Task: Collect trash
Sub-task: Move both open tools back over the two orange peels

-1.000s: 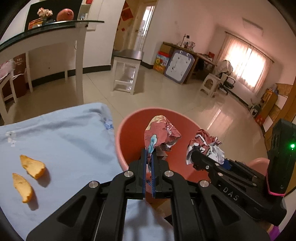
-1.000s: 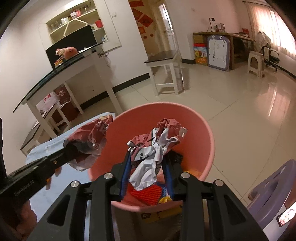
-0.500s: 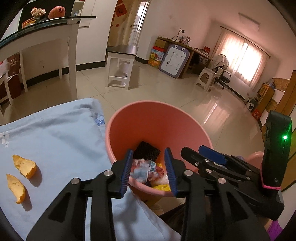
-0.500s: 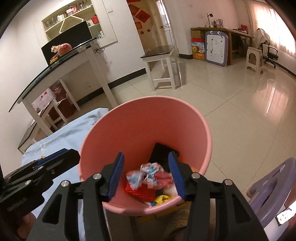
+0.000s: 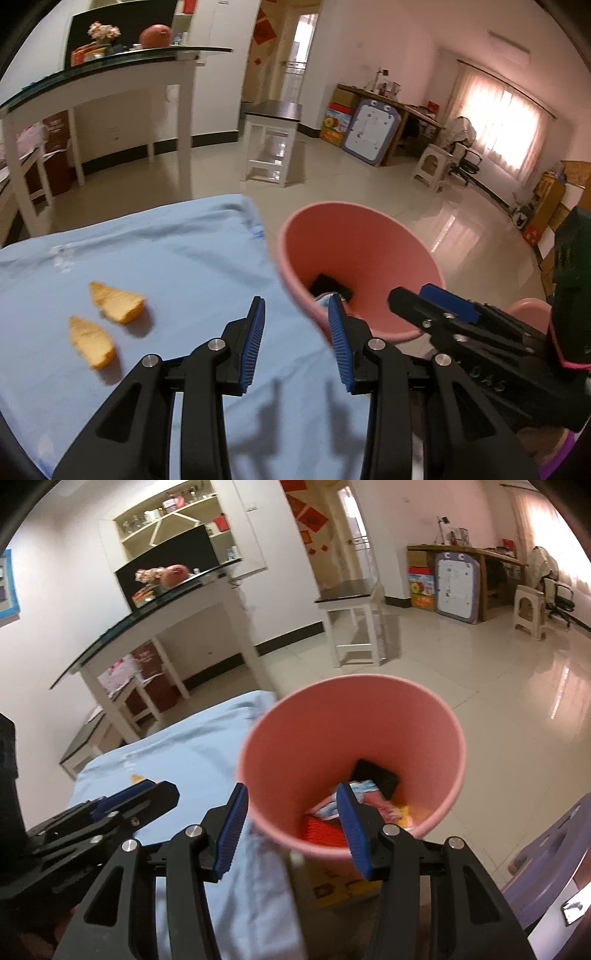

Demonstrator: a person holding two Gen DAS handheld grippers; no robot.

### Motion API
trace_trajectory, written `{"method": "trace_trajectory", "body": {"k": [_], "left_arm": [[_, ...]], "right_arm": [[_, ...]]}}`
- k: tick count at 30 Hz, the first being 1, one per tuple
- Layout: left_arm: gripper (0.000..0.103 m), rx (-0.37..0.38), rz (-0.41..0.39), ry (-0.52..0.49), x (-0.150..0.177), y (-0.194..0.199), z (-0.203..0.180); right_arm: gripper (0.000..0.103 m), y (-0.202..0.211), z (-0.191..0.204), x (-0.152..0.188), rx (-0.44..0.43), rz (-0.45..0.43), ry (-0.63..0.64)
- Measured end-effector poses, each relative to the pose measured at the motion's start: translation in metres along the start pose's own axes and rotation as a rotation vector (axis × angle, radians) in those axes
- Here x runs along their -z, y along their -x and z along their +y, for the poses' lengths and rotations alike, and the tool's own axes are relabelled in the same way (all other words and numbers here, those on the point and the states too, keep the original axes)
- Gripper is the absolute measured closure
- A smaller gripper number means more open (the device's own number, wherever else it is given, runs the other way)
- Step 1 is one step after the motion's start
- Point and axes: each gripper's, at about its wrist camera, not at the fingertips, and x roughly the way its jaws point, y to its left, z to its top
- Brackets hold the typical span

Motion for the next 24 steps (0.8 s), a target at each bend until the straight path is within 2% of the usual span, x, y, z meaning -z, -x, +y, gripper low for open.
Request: {"method": "trace_trajectory", "body": {"k": [10,16,20,24], "left_arm": [[0.067,-0.132,-0.043,0.104,0.035,0.060,0.068],[0.067,-0.189,-0.034,0.189,0.056,0.077,0.108],[0.067,-0.195,-0.018,0.223,0.054,0.075,0.125],[0.067,-0.165,0.004,0.219,0.050,0.067,0.122]], "right_arm": [[0.054,0.001,0.060,0.026,-0.091,0.060,0.063],[0.054,-0.012,0.086,0.039,-0.126,0.109,0.103],[0.054,-0.017,0.098,0.042,-0.143,0.131,0.130],[0.054,-0.022,0.105,0.043,-0.145,0.142,0.150]]}}
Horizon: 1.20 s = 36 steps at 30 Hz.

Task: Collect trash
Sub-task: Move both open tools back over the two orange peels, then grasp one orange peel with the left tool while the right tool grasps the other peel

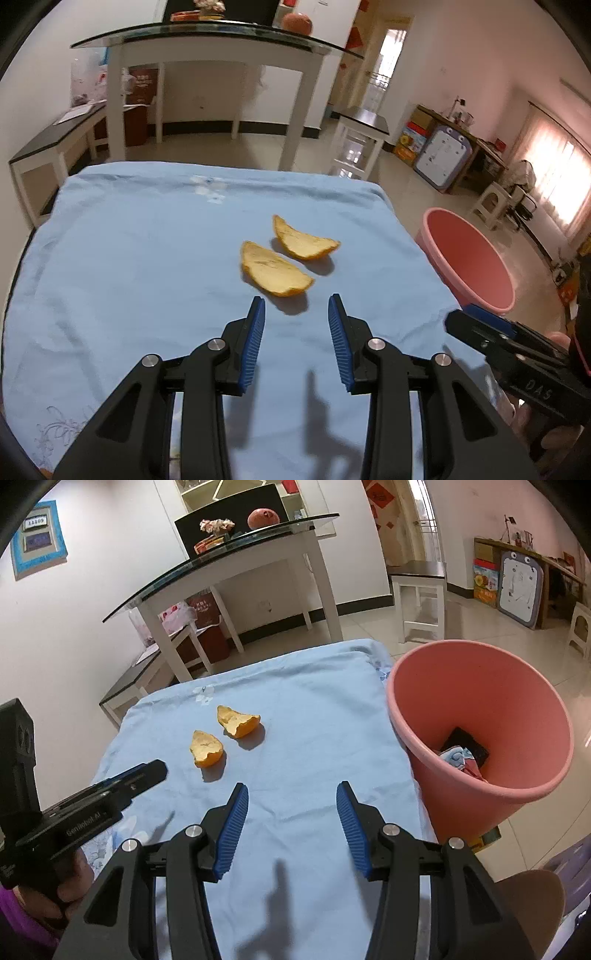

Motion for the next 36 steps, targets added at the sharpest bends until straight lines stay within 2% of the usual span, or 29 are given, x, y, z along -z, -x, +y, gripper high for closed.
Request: {"method": "trace_trajectory", "body": {"k": [3,7,10,15,21,22,23,26,31,36], "left_arm": [[0.067,0.012,0.010,-0.012,-0.004,-0.007,-0.004],[0.067,-0.040,-0.057,-0.030,-0.025,-0.009,0.010],[0.067,-0.033,-0.004,-0.031,-0.038,-0.030,0.023],[0.067,-0.046,0.078,-0.044,-0.040,-0.070,0.034],[0.068,-0.003,0.109,-0.004,-0.042,-0.091,0.044],[0.074,0.000,0.106,0.001,-0.042,-0.090,0.044],[0.089,0.004,0.108,-0.002,-0.041,-0.090,0.042],[0.096,0.017,0.099,-0.004,-0.040,-0.085,0.044],[0.098,0.019,0.061,-0.002,-0.039,-0.067,0.047],[0.098,0.016,0.044,0.021,-0.039,-0.053,0.055]], "right_arm": [[0.054,-0.004,-0.003,-0.002,0.001,0.013,-0.010],[0.054,-0.007,-0.006,-0.006,0.000,0.018,-0.011],[0.054,-0.012,-0.007,-0.007,-0.002,0.026,-0.006],[0.054,-0.020,-0.008,-0.015,-0.009,0.033,-0.006],[0.054,-0.037,-0.007,-0.036,-0.071,0.054,-0.051],[0.054,-0.041,-0.005,-0.040,-0.082,0.057,-0.059],[0.054,-0.046,-0.003,-0.044,-0.097,0.063,-0.069],[0.054,-0.060,0.003,-0.052,-0.126,0.082,-0.085],[0.054,-0.089,0.020,-0.065,-0.124,0.112,-0.084],[0.064,-0.119,0.027,-0.073,-0.079,0.165,-0.118]]}}
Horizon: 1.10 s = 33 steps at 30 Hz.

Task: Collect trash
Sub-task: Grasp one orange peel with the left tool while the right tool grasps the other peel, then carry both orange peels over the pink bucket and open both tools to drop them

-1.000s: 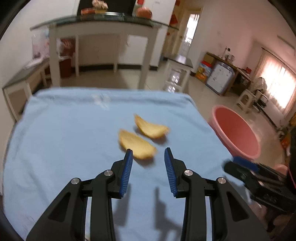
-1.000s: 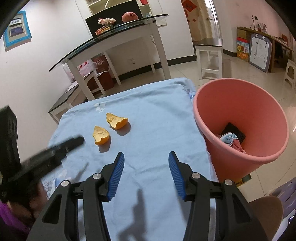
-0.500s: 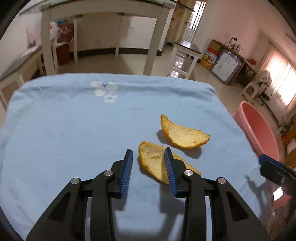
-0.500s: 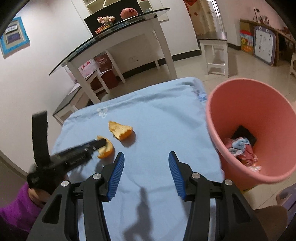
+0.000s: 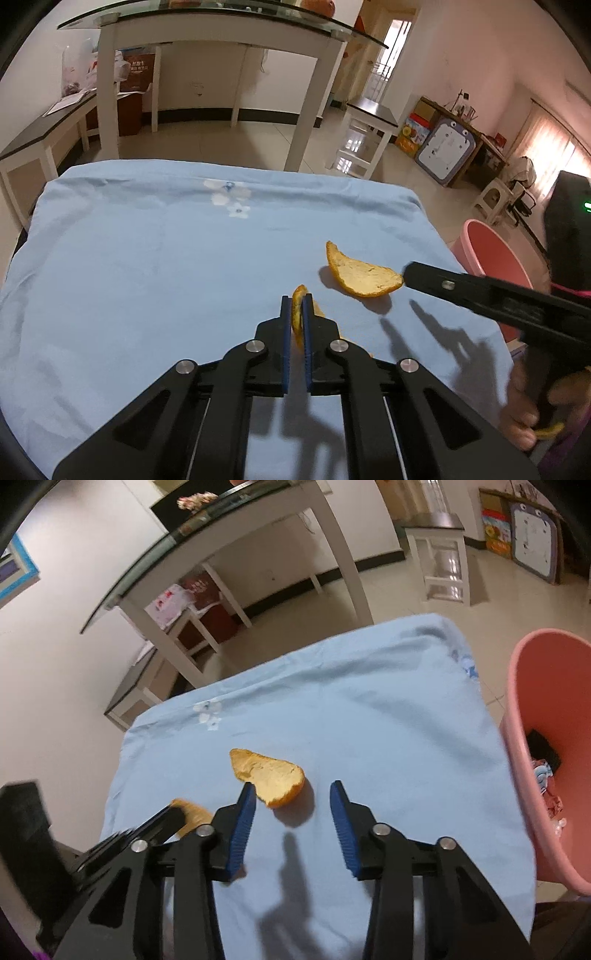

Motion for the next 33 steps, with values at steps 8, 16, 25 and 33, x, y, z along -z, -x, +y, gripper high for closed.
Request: {"method": "trace_trajectory", "body": {"k": [8,16,25,33], "left_arm": [[0.098,0.008,-0.004,0.046,0.002,0.007,0.011],[0.098,0.017,-0.006,0.048,0.001,0.014,0.013],[0.098,0.047,-0.004,0.020,0.002,0.025,0.012],[0.098,0.112,-0.044,0.004,0.007,0.046,0.006]], "right_arm": [[0.097,-0.032,0.008,-0.002,0.055,0.059,0.003],[0.100,-0.007,0.017,0.008,0.086,-0.015,0.064],[0.100,0.033,0.021,0.029,0.117,-0.066,0.064],[0.100,0.075,0.034,0.057,0.194,-0.118,0.071]]}}
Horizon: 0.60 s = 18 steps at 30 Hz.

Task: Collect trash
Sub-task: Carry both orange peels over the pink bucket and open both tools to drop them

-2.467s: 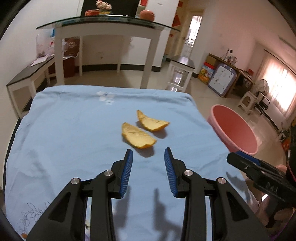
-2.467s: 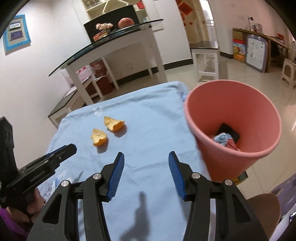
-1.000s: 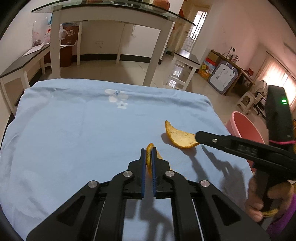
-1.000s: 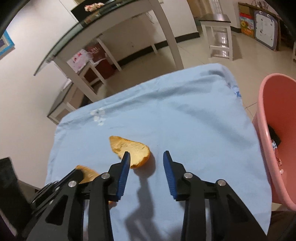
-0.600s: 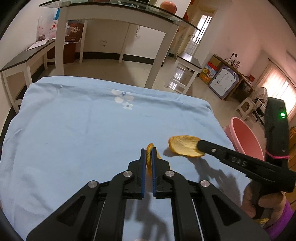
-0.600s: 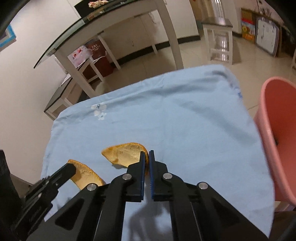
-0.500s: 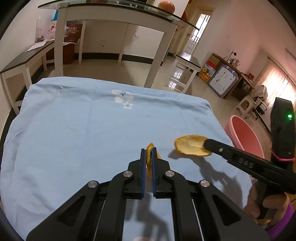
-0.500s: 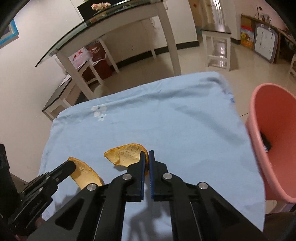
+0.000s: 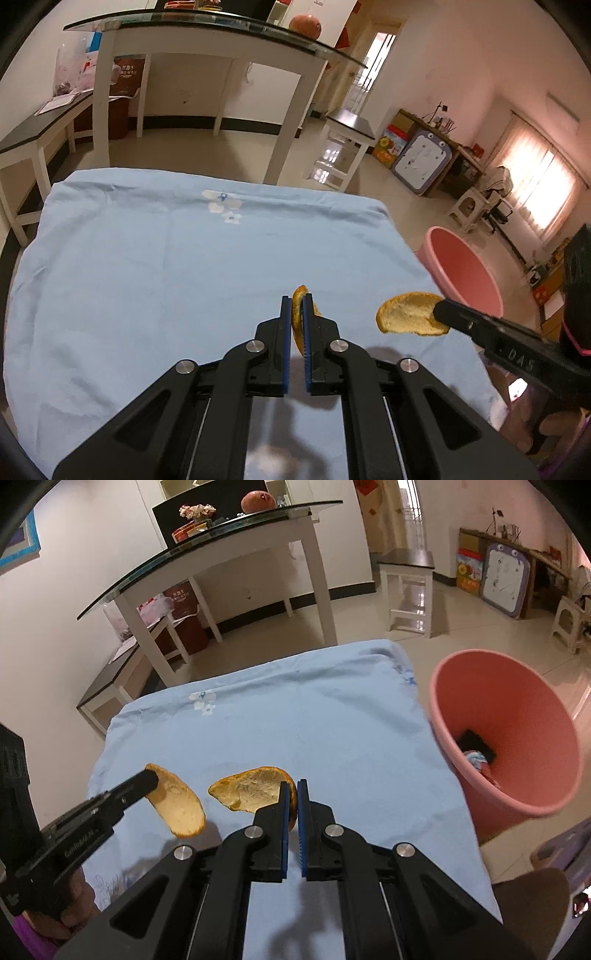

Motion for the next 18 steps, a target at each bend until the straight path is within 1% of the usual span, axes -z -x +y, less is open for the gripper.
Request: {"method": "trace_trajectory", "body": {"k": [9,14,18], "left_arm": [[0.098,0.051,-0.052,-0.003,0.008,0.030,-0.010],[0.098,0.076,-0.068,-0.012,0.014,0.045,-0.017],[0.098,0.079,-0.083,-0.020,0.018,0.054,-0.021]], "right_arm": [[0.100,0.036,0.009,0.020,0.048,-0.028,-0.020],[0.100,0.056,0.014,0.030,0.055,-0.050,-0.030],[0.100,0.068,0.014,0.035,0.053,-0.062,-0.032]]}}
